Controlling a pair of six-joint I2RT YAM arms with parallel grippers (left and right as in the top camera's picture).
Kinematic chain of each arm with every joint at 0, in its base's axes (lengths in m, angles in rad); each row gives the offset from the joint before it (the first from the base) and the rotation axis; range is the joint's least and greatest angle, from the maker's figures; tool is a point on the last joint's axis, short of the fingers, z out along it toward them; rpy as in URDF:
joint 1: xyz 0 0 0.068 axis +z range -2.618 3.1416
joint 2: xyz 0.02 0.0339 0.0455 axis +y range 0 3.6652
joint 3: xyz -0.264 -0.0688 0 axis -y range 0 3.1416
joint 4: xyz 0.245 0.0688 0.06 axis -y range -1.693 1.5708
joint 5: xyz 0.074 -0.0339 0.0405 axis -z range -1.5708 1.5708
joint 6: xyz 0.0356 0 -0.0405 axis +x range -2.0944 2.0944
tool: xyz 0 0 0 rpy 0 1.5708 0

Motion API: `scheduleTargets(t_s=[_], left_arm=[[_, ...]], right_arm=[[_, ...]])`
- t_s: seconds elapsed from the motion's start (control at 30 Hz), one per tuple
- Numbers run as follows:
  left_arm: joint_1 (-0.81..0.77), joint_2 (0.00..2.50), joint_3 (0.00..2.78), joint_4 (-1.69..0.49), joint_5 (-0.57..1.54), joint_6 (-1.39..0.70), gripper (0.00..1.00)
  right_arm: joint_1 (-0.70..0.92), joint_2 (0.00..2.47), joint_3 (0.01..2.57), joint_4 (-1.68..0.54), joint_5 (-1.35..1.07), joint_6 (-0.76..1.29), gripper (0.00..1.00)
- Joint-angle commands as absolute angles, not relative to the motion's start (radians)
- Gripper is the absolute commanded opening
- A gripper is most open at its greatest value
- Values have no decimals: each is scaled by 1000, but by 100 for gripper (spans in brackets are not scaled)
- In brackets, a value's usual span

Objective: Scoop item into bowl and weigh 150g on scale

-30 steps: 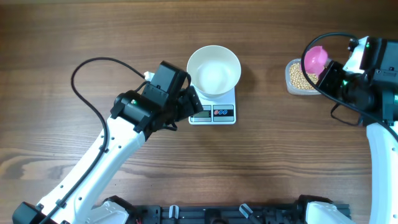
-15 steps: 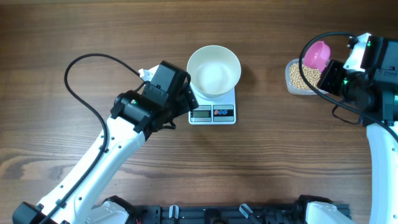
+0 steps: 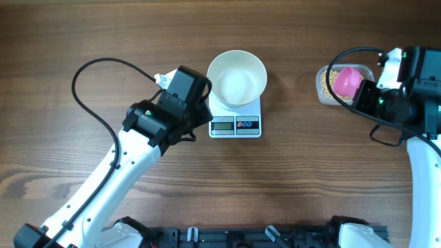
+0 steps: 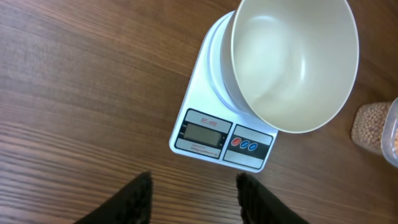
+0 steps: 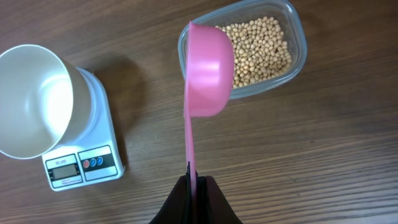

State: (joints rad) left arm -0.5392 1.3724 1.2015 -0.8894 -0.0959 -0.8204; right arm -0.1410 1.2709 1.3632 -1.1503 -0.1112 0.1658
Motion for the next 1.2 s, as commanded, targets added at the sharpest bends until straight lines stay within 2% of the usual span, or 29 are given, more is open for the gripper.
scheduleTargets(t_s=[0.0,0.03,0.13,0.2,0.23,0.27,0.3,0.47,0.83,1.17], left_arm=[[-535,1364,1203,-886,-82,-818,76],[-535,1364,1203,-886,-78,-818,81],[-535,1365,1203,-886,-48,-819,79],[-535,1369,1203,-883,-34,-819,56],[-535,1374,1203,-879,-34,-819,35],[-535,1378,1203,-875,-34,-819,7],[-535,1384,1203,-870,-33,-820,4],[-576,1433,1203,-804,19,-826,4],[-716,1642,1203,-680,-11,-736,4],[-741,1802,1202,-628,-12,-707,4]], right_arm=[[-145,1270,1377,-1137,-97,138,4],[-145,1270,1377,-1129,-97,138,4],[-145,1270,1377,-1101,-97,139,4],[-145,1270,1377,-1083,-97,167,4],[-145,1270,1377,-1076,-107,190,4],[-145,1270,1377,-1070,-123,183,4],[-145,1270,1377,-1069,-123,171,4],[-145,1270,1377,-1066,-115,136,4],[-145,1270,1377,-1052,-75,133,4],[-145,1270,1377,-1056,-99,138,4]])
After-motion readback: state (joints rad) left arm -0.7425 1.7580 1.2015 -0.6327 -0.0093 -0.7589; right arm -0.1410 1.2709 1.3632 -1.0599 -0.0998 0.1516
